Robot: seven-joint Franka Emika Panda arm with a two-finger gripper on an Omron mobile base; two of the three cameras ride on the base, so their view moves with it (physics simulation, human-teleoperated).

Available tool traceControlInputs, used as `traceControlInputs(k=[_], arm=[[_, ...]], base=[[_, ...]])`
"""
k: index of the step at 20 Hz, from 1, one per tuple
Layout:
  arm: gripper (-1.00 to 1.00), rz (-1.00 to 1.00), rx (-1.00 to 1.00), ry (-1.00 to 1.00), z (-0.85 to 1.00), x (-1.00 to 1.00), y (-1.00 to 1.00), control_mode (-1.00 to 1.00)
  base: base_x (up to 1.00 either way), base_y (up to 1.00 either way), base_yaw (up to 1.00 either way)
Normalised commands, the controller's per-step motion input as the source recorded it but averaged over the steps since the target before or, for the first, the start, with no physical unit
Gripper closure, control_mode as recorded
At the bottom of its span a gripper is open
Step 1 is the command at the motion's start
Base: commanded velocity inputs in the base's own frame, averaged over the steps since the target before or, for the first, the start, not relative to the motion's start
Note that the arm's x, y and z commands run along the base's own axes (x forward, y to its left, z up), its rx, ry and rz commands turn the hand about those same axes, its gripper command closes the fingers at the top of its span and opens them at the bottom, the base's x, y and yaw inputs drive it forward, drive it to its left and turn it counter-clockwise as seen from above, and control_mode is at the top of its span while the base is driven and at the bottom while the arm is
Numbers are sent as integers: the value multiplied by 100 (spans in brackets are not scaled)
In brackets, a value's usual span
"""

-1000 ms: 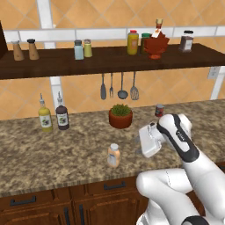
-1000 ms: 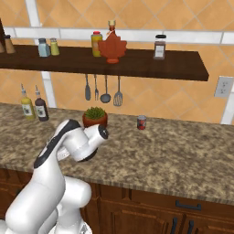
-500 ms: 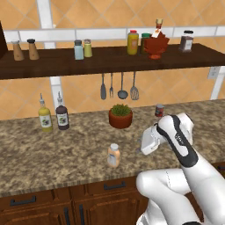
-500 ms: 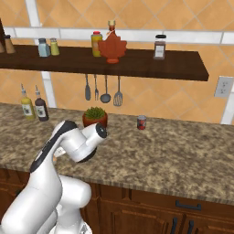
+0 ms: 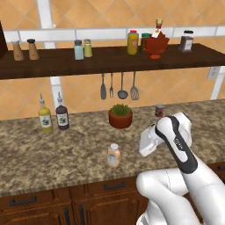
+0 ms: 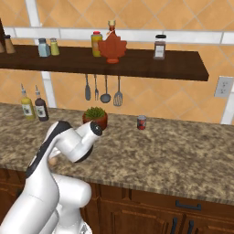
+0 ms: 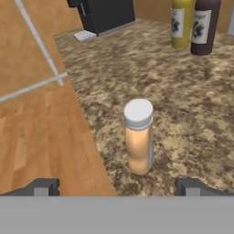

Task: Put the shaker and condiment bottle from the counter next to their counterparts in the cabinet.

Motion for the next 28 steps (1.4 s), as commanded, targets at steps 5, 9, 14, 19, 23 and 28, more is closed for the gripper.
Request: traceControlInputs(k=[5, 9, 14, 19, 23, 28], arm=[[-100, 0, 0, 0, -39, -21, 38, -100], [-100, -1, 0, 0, -51, -14, 39, -100], [-100, -8, 0, -7, -92, 4, 32, -100], [-100, -12, 0, -4, -83, 0, 25, -100], [-100, -12, 0, -3, -88, 0, 22, -100], [-100, -13, 0, -1, -89, 0, 11, -100]], base=[[0, 0, 0], [0, 0, 0], [0, 0, 0], [0, 0, 0], [0, 0, 0], [0, 0, 0]])
